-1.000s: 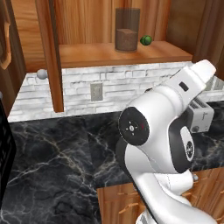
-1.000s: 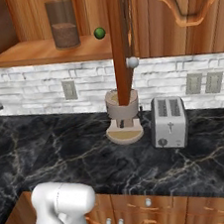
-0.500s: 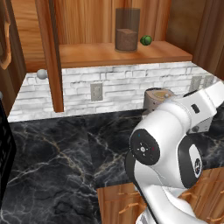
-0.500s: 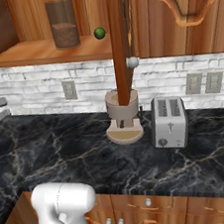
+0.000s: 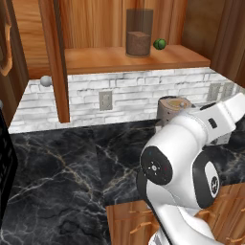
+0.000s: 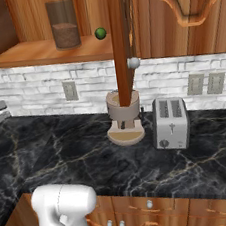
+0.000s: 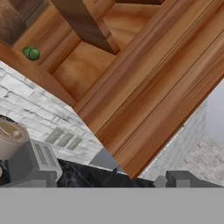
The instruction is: Pick the jar and jar from the dining table and place them in the open cabinet. Close the cabinet after placing the objects.
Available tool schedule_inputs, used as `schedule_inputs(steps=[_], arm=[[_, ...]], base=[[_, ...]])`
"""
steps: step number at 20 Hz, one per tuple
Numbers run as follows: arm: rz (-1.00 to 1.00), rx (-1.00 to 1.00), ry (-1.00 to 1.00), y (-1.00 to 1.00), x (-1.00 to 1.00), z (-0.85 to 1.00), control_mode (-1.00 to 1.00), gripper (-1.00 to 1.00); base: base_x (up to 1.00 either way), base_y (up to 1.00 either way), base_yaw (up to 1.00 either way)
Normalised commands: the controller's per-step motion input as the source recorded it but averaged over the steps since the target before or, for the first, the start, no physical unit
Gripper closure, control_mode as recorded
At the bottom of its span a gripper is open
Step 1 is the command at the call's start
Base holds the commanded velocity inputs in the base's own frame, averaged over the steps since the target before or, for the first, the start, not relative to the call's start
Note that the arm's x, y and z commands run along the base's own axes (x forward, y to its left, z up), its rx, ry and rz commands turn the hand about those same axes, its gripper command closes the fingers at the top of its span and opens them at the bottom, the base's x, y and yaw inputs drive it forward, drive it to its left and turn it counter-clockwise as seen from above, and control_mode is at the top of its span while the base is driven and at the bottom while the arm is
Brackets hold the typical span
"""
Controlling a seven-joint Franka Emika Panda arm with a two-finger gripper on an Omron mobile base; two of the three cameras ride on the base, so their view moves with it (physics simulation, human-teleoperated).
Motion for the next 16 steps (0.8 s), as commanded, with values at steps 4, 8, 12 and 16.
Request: schedule_inputs(steps=[4, 8, 12, 16], arm=[[-0.04, 0.0, -0.01, 0.0, -0.4, -0.03, -1.0, -1.0], [-0.02, 0.0, -0.01, 0.0, -0.2, -0.02, 1.0, -1.0], [0.0, 0.0, 0.0, 0.0, 0.0, 0.0, 1.0, -1.0], [0.0, 0.0, 0.0, 0.0, 0.0, 0.0, 1.0, -1.0]], base=[[0.0, 0.0, 0.0], [-0.68, -0.01, -0.14], [-0.85, -0.08, -0.28], [-0.47, -0.5, -0.29]])
